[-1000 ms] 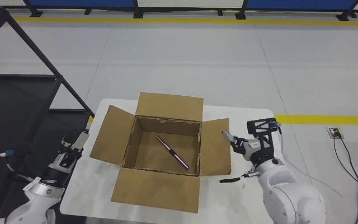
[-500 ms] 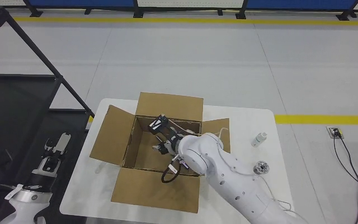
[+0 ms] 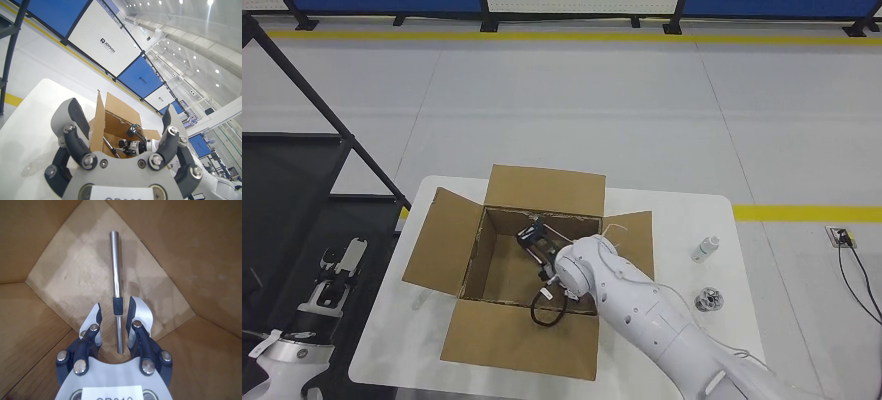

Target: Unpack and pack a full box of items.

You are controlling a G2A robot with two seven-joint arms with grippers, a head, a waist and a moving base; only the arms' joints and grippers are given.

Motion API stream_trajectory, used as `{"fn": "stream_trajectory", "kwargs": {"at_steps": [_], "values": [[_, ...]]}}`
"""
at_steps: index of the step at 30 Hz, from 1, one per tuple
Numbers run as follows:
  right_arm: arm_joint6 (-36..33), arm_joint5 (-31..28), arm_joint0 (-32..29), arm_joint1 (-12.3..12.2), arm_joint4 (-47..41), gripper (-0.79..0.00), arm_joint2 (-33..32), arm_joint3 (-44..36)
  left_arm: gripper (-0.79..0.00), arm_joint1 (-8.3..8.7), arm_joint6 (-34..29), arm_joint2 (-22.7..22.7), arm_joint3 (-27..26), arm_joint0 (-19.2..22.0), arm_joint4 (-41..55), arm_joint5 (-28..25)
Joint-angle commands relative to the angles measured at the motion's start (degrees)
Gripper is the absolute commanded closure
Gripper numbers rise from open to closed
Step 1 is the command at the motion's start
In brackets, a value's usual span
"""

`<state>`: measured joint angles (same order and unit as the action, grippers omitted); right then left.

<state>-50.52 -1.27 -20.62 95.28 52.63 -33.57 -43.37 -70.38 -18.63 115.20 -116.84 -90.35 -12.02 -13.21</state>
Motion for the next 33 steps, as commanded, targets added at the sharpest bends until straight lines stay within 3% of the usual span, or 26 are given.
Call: {"fn": "stream_trajectory", "kwargs": {"at_steps": [1,7,24,32,33], "values": [[0.0,-0.6,0.4,0.7,-0.4,-0.305,0.4,1.7,-0.785,0.00,0.0,0.0,0.0,0.0,0.0,0.0],[0.8,-1.5,1.6,2.7,-0.6,-0.274,1.5,6.8,-0.785,0.00,0.0,0.0,0.0,0.0,0.0,0.0],[7.0,-5.3,4.8,8.1,-2.0,-0.283,2.6,19.8,-0.785,0.00,0.0,0.0,0.0,0.0,0.0,0.0],[6.3,-5.8,5.5,10.2,-1.0,-0.252,3.4,23.5,-0.785,0.00,0.0,0.0,0.0,0.0,0.0,0.0],[6.4,-5.8,5.5,10.4,-1.0,-0.212,3.4,23.8,-0.785,0.00,0.0,0.0,0.0,0.0,0.0,0.0]]}}
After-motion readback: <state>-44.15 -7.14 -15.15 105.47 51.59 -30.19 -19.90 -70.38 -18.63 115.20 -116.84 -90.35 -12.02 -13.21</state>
